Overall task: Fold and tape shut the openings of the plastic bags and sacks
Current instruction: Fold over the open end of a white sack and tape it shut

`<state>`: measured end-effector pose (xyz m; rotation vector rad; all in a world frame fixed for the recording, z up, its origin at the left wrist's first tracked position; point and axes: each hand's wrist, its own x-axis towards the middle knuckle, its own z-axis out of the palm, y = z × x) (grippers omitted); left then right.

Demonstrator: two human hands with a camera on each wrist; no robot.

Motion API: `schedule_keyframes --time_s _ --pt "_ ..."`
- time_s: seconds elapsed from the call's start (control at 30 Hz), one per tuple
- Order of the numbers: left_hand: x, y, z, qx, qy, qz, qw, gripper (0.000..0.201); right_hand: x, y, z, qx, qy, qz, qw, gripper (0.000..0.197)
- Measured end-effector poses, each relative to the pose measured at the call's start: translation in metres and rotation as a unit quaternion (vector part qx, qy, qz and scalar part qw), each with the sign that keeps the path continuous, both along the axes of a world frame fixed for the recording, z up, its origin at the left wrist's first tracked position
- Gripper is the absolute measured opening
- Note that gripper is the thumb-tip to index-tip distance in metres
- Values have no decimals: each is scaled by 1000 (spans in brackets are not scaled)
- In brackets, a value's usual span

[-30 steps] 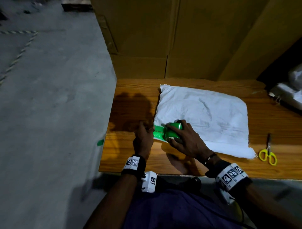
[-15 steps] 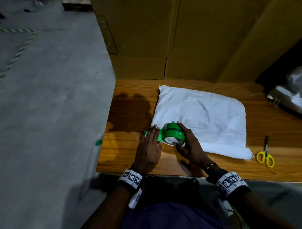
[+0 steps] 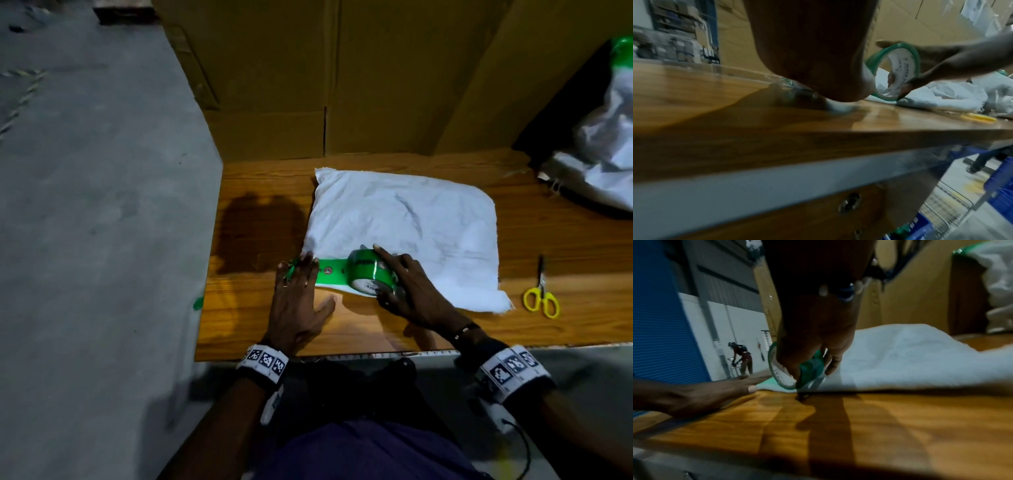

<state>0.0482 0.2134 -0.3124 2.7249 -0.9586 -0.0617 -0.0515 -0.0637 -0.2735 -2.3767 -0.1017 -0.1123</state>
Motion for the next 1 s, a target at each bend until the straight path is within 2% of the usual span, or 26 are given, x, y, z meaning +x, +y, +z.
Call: schedule_keyframes --time_s 0.1,0.17,0.27,0.4,0.53,0.63,0.7,0.87,1.0 --pt "9 2 2 -2 3 5 1000 93 5 13 -16 140 -12 -40 989 87" --pt "8 -4 8 -5 10 3 1000 93 6 20 -27 173 -10 -64 983 92" --pt "-6 -23 13 5 24 -43 999 91 2 26 -36 185 -19 -94 978 94" --pt "-15 -30 8 -8 62 -42 997 89 4 19 -26 105 -21 -59 992 87" --pt "-10 -26 10 16 34 -60 997 89 8 -11 -6 -33 -16 8 999 89" --pt "-9 -30 7 48 17 -57 997 90 -3 -40 1 -74 -3 19 997 89" --pt "-11 -33 8 46 16 -42 998 88 -13 -47 3 -45 6 30 999 84" --pt "-22 -60 15 -20 17 -47 999 85 -15 -27 -19 165 -23 -33 985 89" --pt "-25 -67 9 5 41 -53 998 94 -14 -10 -26 162 -26 -83 983 82"
